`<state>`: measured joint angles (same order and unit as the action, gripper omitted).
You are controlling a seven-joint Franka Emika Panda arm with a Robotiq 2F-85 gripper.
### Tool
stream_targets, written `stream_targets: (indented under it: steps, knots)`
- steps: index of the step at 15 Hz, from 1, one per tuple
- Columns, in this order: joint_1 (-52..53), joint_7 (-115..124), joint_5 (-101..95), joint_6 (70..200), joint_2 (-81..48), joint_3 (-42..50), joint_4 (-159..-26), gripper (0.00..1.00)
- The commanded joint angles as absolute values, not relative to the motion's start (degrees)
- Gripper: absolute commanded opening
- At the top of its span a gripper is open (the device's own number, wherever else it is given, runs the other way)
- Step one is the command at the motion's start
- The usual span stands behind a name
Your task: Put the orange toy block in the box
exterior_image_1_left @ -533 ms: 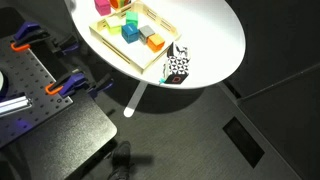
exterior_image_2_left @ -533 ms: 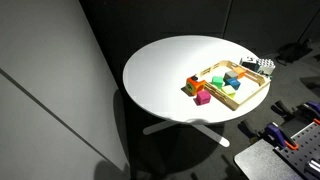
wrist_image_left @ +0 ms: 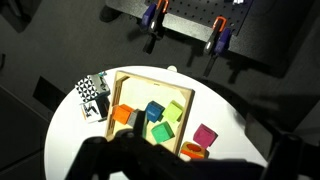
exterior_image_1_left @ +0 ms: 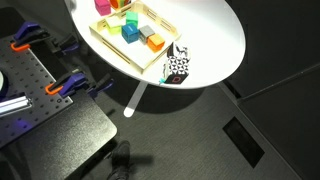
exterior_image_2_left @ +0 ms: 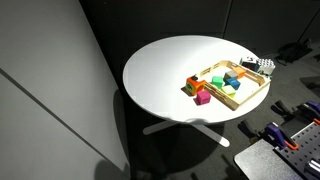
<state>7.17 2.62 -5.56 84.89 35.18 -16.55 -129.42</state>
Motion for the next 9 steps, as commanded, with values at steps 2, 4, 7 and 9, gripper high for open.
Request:
stream_targets:
  steps: [2, 4, 7, 9]
  knots:
    - [7.88, 4.58, -6.98, 87.69, 33.18, -14.65, -129.89, 1.00]
    - [7.48, 5.30, -7.40, 90.21, 31.84, -14.07, -130.39, 1.00]
    - [7.09, 6.27, -8.04, 95.02, 29.46, -13.02, -131.70, 1.00]
    - [6.79, 6.74, -8.45, 98.56, 28.05, -12.34, -132.77, 1.00]
